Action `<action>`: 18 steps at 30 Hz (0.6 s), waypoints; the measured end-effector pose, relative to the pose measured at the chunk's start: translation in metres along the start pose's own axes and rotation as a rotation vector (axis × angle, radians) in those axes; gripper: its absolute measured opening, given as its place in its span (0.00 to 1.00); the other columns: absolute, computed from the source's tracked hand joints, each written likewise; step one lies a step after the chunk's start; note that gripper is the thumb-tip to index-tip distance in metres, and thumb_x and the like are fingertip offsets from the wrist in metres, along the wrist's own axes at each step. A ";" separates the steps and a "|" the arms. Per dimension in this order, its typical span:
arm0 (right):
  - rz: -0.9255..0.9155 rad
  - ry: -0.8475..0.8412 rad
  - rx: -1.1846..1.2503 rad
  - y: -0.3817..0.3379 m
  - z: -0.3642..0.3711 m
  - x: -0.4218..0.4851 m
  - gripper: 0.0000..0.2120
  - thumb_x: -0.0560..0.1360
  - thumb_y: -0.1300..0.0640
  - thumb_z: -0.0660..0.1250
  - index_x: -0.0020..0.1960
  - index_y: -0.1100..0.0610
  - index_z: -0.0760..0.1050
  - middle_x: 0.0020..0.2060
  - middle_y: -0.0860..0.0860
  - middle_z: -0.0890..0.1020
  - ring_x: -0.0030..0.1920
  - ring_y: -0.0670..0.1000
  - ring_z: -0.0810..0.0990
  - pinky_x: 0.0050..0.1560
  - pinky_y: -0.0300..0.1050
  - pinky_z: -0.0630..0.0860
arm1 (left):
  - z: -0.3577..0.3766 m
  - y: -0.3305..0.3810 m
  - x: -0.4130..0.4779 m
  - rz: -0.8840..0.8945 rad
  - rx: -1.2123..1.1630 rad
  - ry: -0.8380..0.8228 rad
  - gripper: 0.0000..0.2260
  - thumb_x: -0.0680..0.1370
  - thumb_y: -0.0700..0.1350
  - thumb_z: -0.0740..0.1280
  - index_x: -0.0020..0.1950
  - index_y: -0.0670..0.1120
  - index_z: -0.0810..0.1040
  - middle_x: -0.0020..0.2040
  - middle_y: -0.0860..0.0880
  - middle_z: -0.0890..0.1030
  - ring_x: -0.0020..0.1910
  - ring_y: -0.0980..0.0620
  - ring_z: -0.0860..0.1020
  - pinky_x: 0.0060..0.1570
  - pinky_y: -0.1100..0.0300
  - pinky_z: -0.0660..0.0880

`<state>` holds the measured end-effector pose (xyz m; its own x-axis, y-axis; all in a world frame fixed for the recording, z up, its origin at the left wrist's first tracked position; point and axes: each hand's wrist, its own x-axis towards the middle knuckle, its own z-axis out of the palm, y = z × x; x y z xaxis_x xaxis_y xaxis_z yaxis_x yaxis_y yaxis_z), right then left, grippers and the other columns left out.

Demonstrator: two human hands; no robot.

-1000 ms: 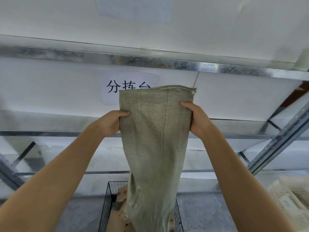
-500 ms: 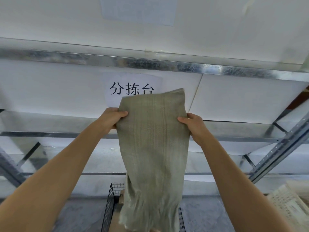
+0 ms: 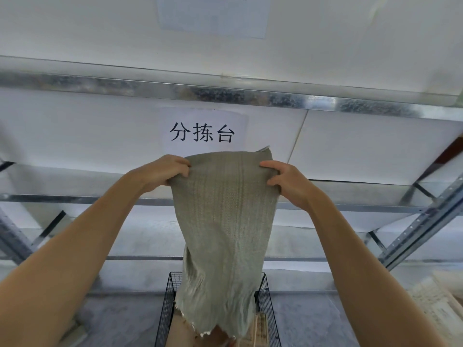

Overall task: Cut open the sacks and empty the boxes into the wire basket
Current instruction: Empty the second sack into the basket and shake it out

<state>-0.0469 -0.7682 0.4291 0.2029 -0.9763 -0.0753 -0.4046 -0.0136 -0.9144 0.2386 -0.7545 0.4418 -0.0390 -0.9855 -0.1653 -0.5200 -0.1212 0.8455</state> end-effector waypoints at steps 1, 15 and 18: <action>-0.015 -0.004 -0.095 -0.001 0.002 -0.001 0.25 0.74 0.69 0.62 0.68 0.53 0.70 0.61 0.55 0.71 0.56 0.56 0.73 0.59 0.51 0.73 | 0.000 0.001 -0.002 0.022 0.098 -0.046 0.17 0.77 0.38 0.64 0.66 0.43 0.71 0.59 0.50 0.71 0.56 0.51 0.70 0.49 0.61 0.69; -0.037 0.194 -0.080 0.004 0.002 0.000 0.14 0.72 0.55 0.71 0.46 0.67 0.77 0.40 0.56 0.78 0.41 0.50 0.74 0.43 0.44 0.70 | -0.018 -0.022 -0.005 0.024 -0.078 0.035 0.08 0.77 0.43 0.68 0.55 0.44 0.76 0.51 0.51 0.78 0.51 0.54 0.74 0.55 0.58 0.68; -0.033 0.208 0.036 0.007 0.006 -0.001 0.08 0.75 0.56 0.68 0.52 0.59 0.76 0.45 0.50 0.81 0.46 0.49 0.79 0.45 0.41 0.75 | -0.015 -0.026 -0.006 -0.014 -0.124 0.038 0.11 0.79 0.42 0.65 0.60 0.40 0.76 0.57 0.46 0.79 0.52 0.51 0.78 0.50 0.60 0.75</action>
<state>-0.0441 -0.7662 0.4204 0.0252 -0.9991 0.0350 -0.3680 -0.0419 -0.9289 0.2654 -0.7475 0.4286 0.0011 -0.9871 -0.1602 -0.4108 -0.1465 0.8999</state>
